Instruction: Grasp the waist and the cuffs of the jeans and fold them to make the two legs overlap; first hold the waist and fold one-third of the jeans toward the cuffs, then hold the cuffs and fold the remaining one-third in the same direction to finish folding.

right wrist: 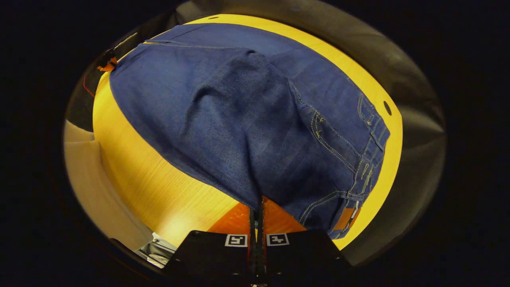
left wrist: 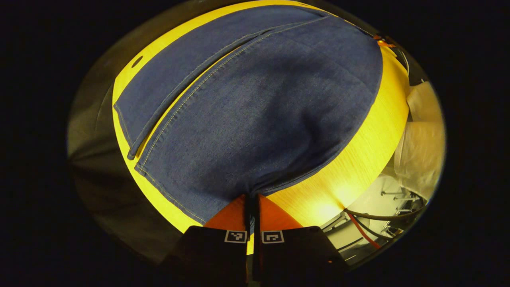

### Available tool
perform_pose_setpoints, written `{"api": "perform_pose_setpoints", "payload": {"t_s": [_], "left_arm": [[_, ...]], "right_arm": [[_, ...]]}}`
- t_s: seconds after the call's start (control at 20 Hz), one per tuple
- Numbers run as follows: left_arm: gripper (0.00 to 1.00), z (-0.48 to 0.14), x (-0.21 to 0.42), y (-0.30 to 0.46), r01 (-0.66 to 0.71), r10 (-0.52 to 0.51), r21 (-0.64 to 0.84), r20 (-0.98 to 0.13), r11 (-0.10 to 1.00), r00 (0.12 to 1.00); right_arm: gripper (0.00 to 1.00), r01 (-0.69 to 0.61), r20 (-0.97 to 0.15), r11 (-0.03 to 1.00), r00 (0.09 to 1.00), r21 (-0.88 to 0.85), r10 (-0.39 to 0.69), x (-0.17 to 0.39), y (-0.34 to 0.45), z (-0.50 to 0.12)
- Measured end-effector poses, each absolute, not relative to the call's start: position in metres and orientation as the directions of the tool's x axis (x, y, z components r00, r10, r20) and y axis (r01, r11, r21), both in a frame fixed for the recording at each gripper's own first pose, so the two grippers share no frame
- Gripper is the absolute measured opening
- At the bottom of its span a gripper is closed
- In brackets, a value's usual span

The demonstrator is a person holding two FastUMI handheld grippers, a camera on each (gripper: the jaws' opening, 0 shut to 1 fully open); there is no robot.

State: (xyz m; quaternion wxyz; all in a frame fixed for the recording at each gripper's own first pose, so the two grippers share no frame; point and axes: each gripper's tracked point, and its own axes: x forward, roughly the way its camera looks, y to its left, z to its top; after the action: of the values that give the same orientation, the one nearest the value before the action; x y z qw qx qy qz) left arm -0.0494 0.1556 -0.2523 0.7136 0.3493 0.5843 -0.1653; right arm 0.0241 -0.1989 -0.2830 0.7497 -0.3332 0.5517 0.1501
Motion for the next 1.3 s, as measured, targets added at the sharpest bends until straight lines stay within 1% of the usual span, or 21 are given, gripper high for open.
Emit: {"api": "perform_pose_setpoints", "payload": {"t_s": [0.2,0.3,0.45,0.55,0.65,0.7,0.75,0.8,0.85,0.95,1.0,1.05,1.1,1.15,1.3], "left_arm": [[0.00,-0.245,-0.047,0.156,0.525,0.279,0.426,-0.899,0.737,0.338],[0.00,-0.234,-0.048,0.148,0.408,0.303,0.428,-0.891,0.806,0.338],[0.00,-0.213,-0.037,0.125,0.267,0.204,0.297,-0.923,0.917,0.326],[0.00,-0.194,-0.029,0.116,0.207,0.160,0.236,-0.931,0.950,0.328],[0.00,-0.175,-0.015,0.120,0.152,0.148,0.210,-0.928,0.966,0.342],[0.00,-0.165,-0.007,0.122,0.128,0.143,0.199,-0.926,0.972,0.350],[0.00,-0.159,0.003,0.126,0.116,0.142,0.194,-0.923,0.974,0.358],[0.00,-0.151,0.014,0.128,0.111,0.146,0.199,-0.920,0.974,0.363],[0.00,-0.140,0.026,0.129,0.118,0.155,0.212,-0.916,0.970,0.370],[0.00,-0.120,0.051,0.134,0.129,0.189,0.255,-0.903,0.958,0.386],[0.00,-0.111,0.063,0.138,0.135,0.205,0.274,-0.899,0.952,0.386],[0.00,-0.104,0.076,0.138,0.138,0.217,0.288,-0.897,0.948,0.384],[0.00,-0.096,0.090,0.138,0.144,0.229,0.302,-0.896,0.942,0.381],[0.00,-0.089,0.106,0.140,0.158,0.245,0.322,-0.894,0.934,0.376],[0.00,-0.086,0.162,0.152,0.214,0.310,0.404,-0.877,0.889,0.369]], "right_arm": [[0.03,-0.530,-0.883,0.729,0.413,-0.433,-0.224,0.023,-0.200,-0.276],[0.03,-0.468,-0.865,0.764,0.447,-0.444,-0.228,0.023,-0.194,-0.263],[0.02,-0.365,-0.850,0.834,0.482,-0.413,-0.210,0.030,-0.192,-0.236],[0.03,-0.301,-0.839,0.874,0.510,-0.381,-0.190,0.036,-0.191,-0.215],[0.02,-0.255,-0.818,0.899,0.550,-0.356,-0.169,0.051,-0.188,-0.191],[0.00,-0.231,-0.808,0.910,0.566,-0.343,-0.161,0.057,-0.187,-0.180],[0.05,-0.211,-0.796,0.921,0.587,-0.328,-0.149,0.066,-0.183,-0.169],[0.00,-0.196,-0.785,0.929,0.603,-0.313,-0.137,0.076,-0.179,-0.160],[0.02,-0.185,-0.777,0.936,0.616,-0.299,-0.127,0.085,-0.176,-0.150],[0.02,-0.170,-0.764,0.948,0.637,-0.270,-0.103,0.107,-0.169,-0.130],[0.02,-0.165,-0.762,0.953,0.640,-0.255,-0.093,0.118,-0.167,-0.126],[0.00,-0.165,-0.764,0.956,0.640,-0.243,-0.084,0.132,-0.164,-0.123],[0.00,-0.174,-0.768,0.956,0.636,-0.236,-0.073,0.143,-0.162,-0.122],[0.02,-0.187,-0.771,0.955,0.634,-0.231,-0.063,0.156,-0.158,-0.123],[0.02,-0.214,-0.783,0.954,0.621,-0.209,-0.033,0.200,-0.153,-0.131]]}}
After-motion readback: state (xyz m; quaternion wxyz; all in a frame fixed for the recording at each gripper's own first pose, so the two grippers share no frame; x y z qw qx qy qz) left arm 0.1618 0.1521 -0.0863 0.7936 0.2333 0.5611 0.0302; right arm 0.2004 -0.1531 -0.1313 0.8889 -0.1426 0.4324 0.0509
